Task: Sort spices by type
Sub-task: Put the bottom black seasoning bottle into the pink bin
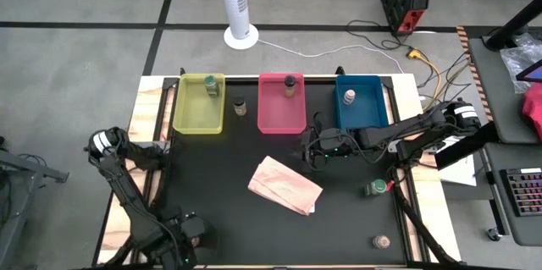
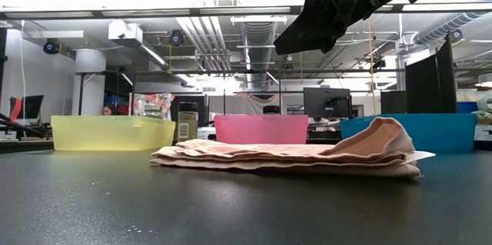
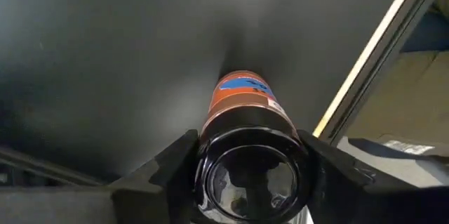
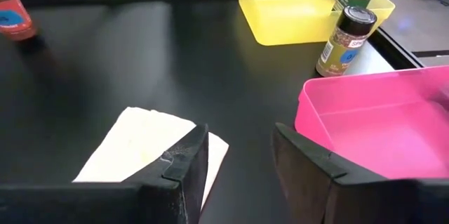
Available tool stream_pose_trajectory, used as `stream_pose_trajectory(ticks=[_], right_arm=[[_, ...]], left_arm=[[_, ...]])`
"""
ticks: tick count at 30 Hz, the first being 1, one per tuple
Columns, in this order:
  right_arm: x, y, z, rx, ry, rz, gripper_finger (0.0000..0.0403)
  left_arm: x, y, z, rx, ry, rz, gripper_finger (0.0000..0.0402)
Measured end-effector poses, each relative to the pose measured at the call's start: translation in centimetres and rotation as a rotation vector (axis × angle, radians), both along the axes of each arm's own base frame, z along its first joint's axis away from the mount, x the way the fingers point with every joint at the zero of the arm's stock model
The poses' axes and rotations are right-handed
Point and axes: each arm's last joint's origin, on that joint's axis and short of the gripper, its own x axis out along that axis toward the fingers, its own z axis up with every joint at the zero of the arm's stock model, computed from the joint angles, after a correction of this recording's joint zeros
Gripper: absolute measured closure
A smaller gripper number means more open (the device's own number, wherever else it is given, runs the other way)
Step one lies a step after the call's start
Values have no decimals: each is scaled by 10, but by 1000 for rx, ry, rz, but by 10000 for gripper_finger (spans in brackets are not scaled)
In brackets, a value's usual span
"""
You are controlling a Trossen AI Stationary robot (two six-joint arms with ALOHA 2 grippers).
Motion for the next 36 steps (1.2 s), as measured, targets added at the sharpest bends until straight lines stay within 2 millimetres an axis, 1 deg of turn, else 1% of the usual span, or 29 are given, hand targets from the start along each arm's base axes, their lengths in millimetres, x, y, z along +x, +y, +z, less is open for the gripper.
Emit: stream_pose_trajectory(ticks=[4, 7, 12, 14, 19, 22, 29, 32, 36], right_arm=[[0, 0, 0, -4, 4, 2, 255], [0, 0, 0, -6, 5, 3, 249], [-1, 0, -2, -8, 26, 3, 239], [-2, 0, -3, -8, 38, 2, 237], [-3, -1, -4, -9, 52, -2, 240], [-3, -1, -4, -12, 51, 0, 246], [-5, -1, -3, -16, 67, 1, 257], [-7, -1, -2, -9, 80, -4, 256], [-11, -1, 0, -5, 91, -9, 247]], left_arm=[[10, 10, 13, 47, -37, -31, 217], [16, 20, 26, 116, -49, -49, 217], [26, 40, 52, 216, -57, -47, 217], [31, 46, 60, 245, -74, -78, 217], [41, 56, 80, 351, -212, -225, 217], [50, 66, 86, 415, -246, -298, 217], [69, 99, 93, 579, -241, -436, 217], [70, 113, 98, 653, -244, -485, 217], [68, 135, 111, 664, -265, -471, 217]])
